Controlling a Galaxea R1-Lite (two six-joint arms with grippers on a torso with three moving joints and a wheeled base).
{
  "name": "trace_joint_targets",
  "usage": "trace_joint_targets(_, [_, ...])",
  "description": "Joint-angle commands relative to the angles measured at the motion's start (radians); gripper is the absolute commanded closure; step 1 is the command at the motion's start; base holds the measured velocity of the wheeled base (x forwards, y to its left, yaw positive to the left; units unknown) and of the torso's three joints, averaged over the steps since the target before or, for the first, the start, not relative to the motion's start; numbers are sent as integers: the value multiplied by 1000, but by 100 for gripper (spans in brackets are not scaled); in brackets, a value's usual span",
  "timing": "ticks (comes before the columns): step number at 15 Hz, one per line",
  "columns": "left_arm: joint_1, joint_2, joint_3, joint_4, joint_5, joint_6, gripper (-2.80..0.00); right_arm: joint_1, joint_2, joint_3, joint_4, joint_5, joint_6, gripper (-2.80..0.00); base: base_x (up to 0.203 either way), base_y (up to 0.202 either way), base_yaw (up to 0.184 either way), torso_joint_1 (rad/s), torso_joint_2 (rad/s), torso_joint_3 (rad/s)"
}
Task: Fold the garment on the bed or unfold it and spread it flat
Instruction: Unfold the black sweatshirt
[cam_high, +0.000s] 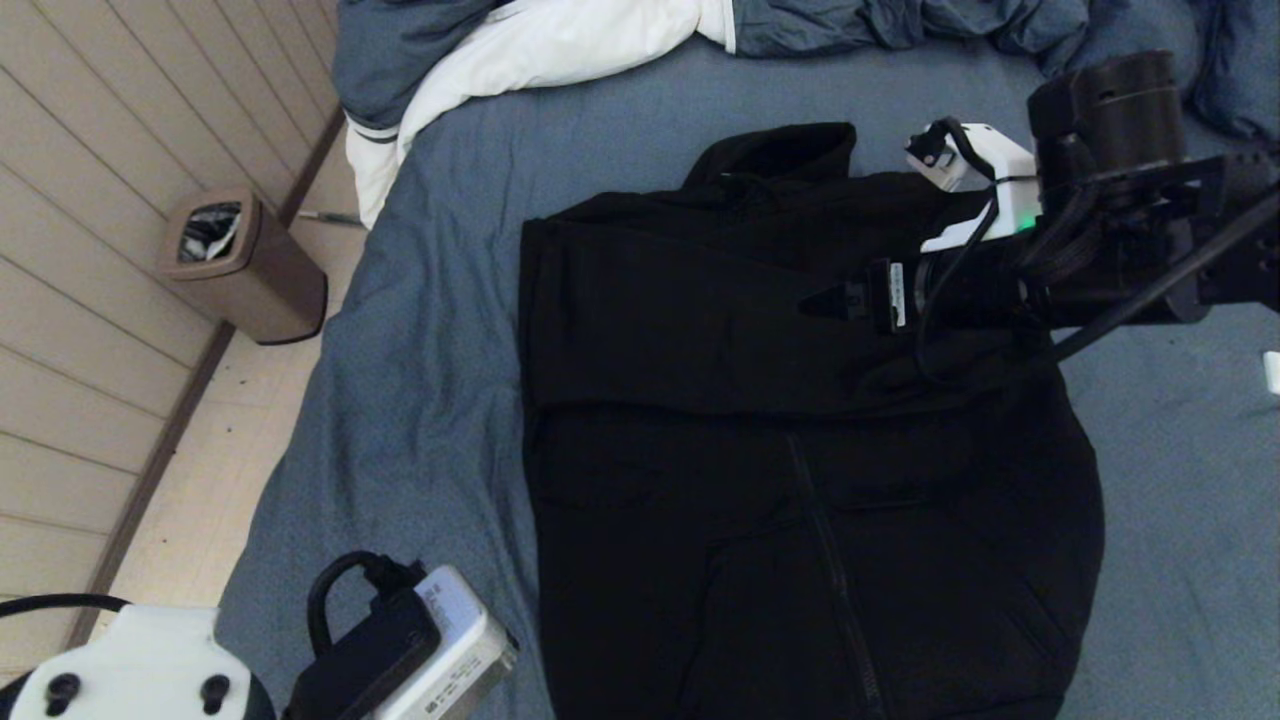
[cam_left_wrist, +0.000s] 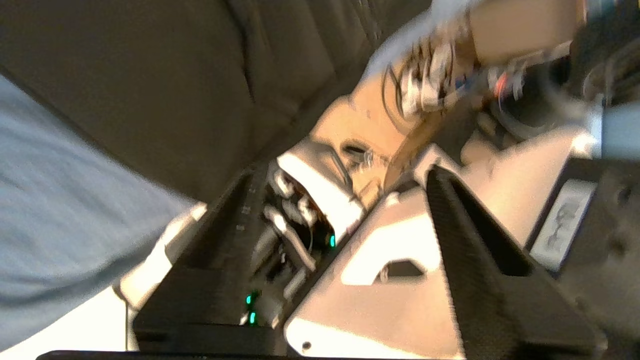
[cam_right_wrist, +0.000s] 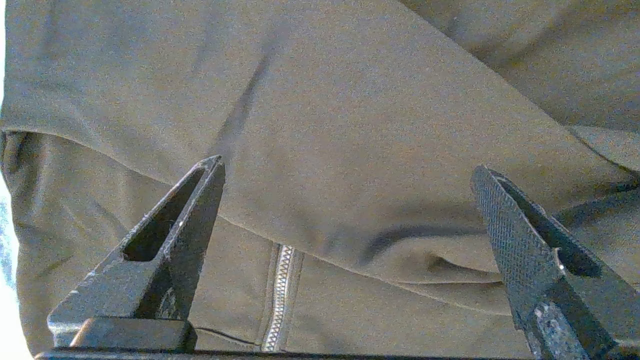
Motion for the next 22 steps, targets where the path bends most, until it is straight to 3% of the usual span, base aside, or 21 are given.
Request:
trace_joint_targets(1, [92, -3, -36, -1, 0, 3, -280, -15, 0, -26, 4, 0, -1, -280, 0, 0, 0, 0, 0, 0])
trace_joint_targets(4, [311, 127, -143, -11, -31, 11, -280, -89, 1, -53, 18, 0, -15, -280, 0, 0, 0, 0, 0, 0])
trace_joint_targets(6, [381, 246, -191, -58, -88, 10, -280, -116, -16, -69, 97, 1, -20, -280, 0, 0, 0, 0, 0, 0])
trace_joint_targets(8, [403, 365, -220, -135, -135, 7, -280, -146, -68, -80, 164, 6, -1, -280, 0, 0, 0, 0, 0, 0])
trace_joint_targets(11, [418, 486, -302, -208, -166, 8, -280, -290, -125, -55, 235, 41, 61, -280, 0, 0, 0, 0, 0, 0])
trace_joint_targets(13, [442, 497, -312, -213, -215, 8, -280, -422, -168, -50, 307, 143, 72, -280, 0, 0, 0, 0, 0, 0])
trace_joint_targets(15, [455, 500, -343, -205, -243, 6, -280, -534, -190, -44, 383, 320, 77, -280, 0, 0, 0, 0, 0, 0])
trace_joint_targets(22, [417, 592, -547, -188, -243, 7, -280, -546, -134, -16, 401, 333, 74, -280, 0, 0, 0, 0, 0, 0])
